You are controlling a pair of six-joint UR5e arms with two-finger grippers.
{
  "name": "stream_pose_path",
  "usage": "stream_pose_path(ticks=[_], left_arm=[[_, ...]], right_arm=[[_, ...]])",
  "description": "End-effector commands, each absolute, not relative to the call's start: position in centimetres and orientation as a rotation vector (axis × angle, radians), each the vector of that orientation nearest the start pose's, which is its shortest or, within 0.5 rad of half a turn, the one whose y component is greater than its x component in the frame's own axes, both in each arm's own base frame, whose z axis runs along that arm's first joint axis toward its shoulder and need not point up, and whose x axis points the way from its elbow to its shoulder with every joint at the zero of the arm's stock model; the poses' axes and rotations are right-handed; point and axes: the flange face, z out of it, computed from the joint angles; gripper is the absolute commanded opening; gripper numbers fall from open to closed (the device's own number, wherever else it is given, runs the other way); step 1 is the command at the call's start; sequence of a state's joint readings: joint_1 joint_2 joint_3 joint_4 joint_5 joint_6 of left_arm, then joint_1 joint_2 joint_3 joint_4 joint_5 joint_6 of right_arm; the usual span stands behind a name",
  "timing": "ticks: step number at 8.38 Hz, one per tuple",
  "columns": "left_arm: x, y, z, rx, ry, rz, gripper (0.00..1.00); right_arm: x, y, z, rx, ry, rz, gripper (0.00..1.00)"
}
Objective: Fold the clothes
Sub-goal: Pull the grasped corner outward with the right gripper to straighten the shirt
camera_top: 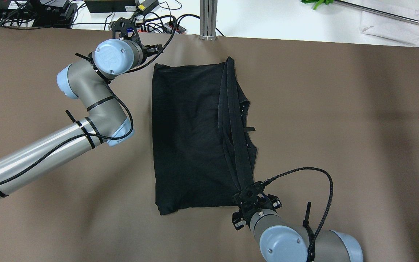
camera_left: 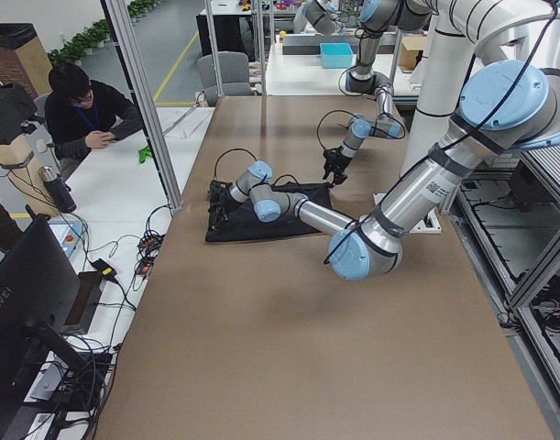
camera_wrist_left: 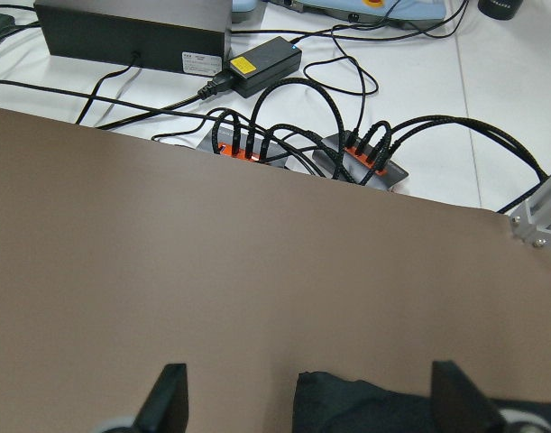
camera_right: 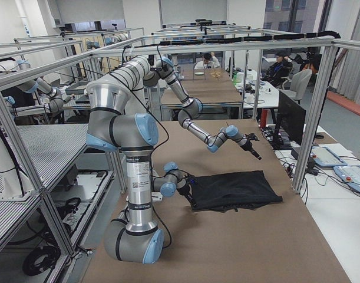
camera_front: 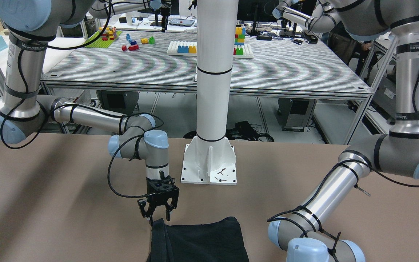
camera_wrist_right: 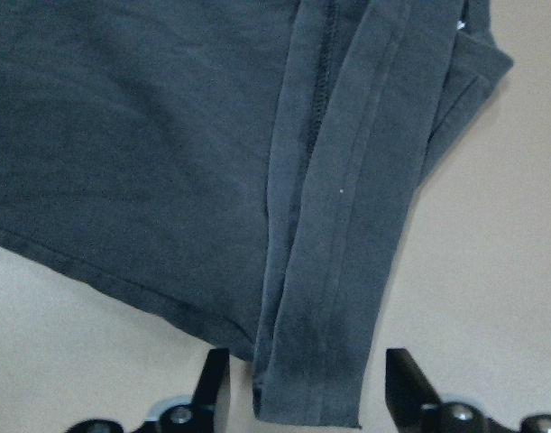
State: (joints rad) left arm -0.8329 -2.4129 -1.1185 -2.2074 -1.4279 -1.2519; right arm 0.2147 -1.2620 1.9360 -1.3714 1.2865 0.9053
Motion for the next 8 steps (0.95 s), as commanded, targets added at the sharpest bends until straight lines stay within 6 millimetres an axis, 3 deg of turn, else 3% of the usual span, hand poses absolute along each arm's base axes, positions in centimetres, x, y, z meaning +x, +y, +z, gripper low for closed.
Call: stream_pose_path(ticks=[1,4,5,6,8], left_arm=[[44.0,-70.3,26.2,0.675,0.8,-0.545,0.95],[44.1,-70.1,26.3,0.67,0.805,-0.552,0.95],[44.1,-70.2,26.4,0.669,0.804,-0.553,0.95],[44.0,-70.2,26.3,0.671,0.804,-0.553,0.95],[44.0,-70.2,26.3,0.671,0.804,-0.553,0.95]], right_arm=[[-52.7,-27.4,31.0,0.611,-0.674,-0.285,0.54],[-52.6,-27.5,31.1,0.625,-0.663,-0.278,0.06],[-52.5,-27.6,30.8,0.629,-0.668,-0.275,0.0],[-51.9,-27.6,30.0,0.635,-0.682,-0.27,0.0],[-49.5,-27.1,30.4,0.633,-0.689,-0.271,0.0]])
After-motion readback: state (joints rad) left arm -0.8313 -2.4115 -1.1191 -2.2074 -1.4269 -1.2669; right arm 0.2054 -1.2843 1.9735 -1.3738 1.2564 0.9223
